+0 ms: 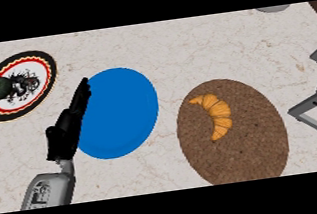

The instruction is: Pick the lemon from the placemat and place it in the tiered shelf

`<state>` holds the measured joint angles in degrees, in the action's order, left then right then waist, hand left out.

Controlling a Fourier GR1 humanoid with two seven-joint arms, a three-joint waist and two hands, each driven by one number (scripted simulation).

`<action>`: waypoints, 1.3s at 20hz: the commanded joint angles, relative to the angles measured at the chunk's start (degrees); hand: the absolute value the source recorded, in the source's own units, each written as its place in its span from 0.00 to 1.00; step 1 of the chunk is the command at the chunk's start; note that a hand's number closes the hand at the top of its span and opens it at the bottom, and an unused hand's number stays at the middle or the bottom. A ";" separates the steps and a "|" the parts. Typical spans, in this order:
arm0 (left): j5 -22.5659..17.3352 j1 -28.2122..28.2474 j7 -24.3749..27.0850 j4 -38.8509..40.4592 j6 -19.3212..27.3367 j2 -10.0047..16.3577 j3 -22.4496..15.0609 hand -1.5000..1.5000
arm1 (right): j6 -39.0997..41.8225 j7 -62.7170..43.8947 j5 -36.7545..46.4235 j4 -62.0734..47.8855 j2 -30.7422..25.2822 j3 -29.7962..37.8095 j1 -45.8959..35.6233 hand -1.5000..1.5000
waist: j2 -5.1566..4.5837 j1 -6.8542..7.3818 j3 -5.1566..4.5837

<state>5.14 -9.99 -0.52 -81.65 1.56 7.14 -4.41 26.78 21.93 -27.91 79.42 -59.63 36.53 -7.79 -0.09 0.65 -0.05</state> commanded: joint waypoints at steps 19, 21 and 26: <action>3.12 -2.80 -2.83 -0.07 2.77 -3.72 -0.41 0.50 | 4.26 2.42 9.88 -28.61 -5.10 -3.16 -12.89 0.00 | 0.00 -0.62 0.07; 0.36 1.79 0.53 -1.48 -1.78 -0.73 1.01 0.50 | 4.55 -0.22 8.97 -27.20 -4.55 -3.87 -14.64 0.00 | 0.09 -0.39 0.03; 2.36 1.44 -1.60 -2.87 -0.66 -1.91 -0.54 0.50 | 11.56 -2.19 7.44 -32.57 -8.70 -4.87 -19.12 0.00 | 0.01 -0.09 0.05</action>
<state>6.59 -9.55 -2.32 -84.14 0.86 5.89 -3.90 33.47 22.00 -18.80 50.29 -65.73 31.93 -24.22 0.01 0.49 -0.12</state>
